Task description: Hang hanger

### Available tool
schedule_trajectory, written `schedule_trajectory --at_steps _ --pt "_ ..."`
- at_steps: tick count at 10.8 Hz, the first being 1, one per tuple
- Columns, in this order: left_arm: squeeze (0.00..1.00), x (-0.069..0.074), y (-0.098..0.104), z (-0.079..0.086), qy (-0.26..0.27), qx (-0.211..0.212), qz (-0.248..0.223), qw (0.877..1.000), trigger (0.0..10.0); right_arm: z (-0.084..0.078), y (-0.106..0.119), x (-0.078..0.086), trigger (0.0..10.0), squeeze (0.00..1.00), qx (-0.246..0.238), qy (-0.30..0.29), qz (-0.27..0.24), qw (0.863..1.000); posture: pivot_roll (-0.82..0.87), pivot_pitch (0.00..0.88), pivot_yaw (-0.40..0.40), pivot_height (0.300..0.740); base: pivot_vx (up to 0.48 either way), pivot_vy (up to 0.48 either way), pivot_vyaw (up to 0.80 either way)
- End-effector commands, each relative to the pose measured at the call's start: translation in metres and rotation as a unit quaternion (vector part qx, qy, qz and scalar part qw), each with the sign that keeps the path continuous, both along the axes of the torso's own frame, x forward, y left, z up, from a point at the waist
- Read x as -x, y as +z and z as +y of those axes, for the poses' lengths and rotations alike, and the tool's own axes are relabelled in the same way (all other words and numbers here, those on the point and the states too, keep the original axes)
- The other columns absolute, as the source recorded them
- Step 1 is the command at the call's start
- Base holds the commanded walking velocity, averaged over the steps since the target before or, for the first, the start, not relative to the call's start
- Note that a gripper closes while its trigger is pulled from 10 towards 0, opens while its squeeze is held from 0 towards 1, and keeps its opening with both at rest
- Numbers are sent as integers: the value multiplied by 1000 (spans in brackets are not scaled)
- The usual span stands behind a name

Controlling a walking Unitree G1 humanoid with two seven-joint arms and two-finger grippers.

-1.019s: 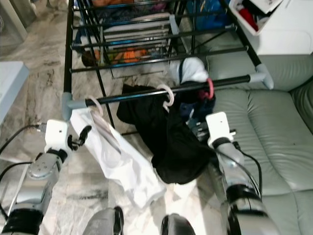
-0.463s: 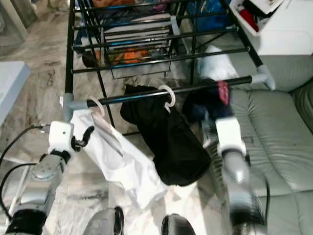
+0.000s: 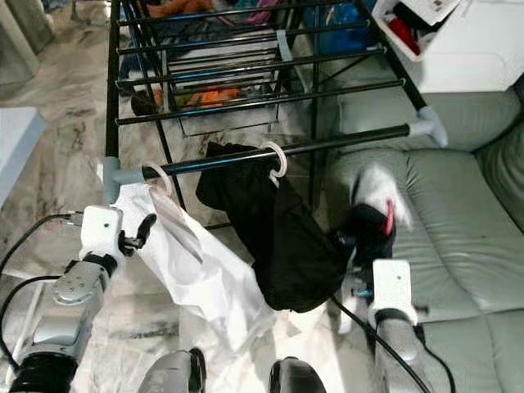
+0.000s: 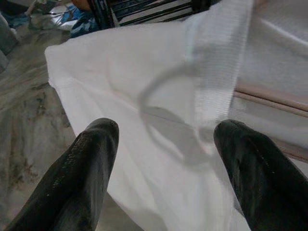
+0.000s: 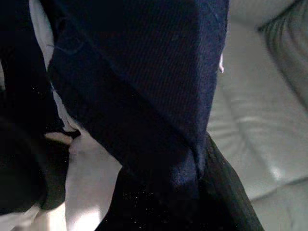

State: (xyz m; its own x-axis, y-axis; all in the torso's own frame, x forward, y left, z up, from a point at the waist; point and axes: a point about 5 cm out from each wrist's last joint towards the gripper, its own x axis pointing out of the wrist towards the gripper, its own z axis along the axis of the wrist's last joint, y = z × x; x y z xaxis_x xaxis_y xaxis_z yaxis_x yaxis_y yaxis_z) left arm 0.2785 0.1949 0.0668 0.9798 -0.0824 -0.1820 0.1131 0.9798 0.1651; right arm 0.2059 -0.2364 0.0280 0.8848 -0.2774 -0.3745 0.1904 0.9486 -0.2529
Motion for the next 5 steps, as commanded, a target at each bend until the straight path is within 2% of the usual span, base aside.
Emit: schedule_trajectory --at_steps 1,2,5 --pt "0 -1 1 0 1 -5 -2 1000 10000 0 14 -9 10000 0 -8 -3 -25 1000 -57 80 -7 740 0 0 0" --pt "0 -1 1 1 2 -5 -3 1000 10000 1 17 -13 10000 0 -9 0 -24 1000 -53 80 -11 740 0 0 0" --pt "0 3 -2 4 8 -8 2 1000 10000 3 24 -23 10000 0 -15 -3 -32 999 -51 82 -17 740 -261 0 0"
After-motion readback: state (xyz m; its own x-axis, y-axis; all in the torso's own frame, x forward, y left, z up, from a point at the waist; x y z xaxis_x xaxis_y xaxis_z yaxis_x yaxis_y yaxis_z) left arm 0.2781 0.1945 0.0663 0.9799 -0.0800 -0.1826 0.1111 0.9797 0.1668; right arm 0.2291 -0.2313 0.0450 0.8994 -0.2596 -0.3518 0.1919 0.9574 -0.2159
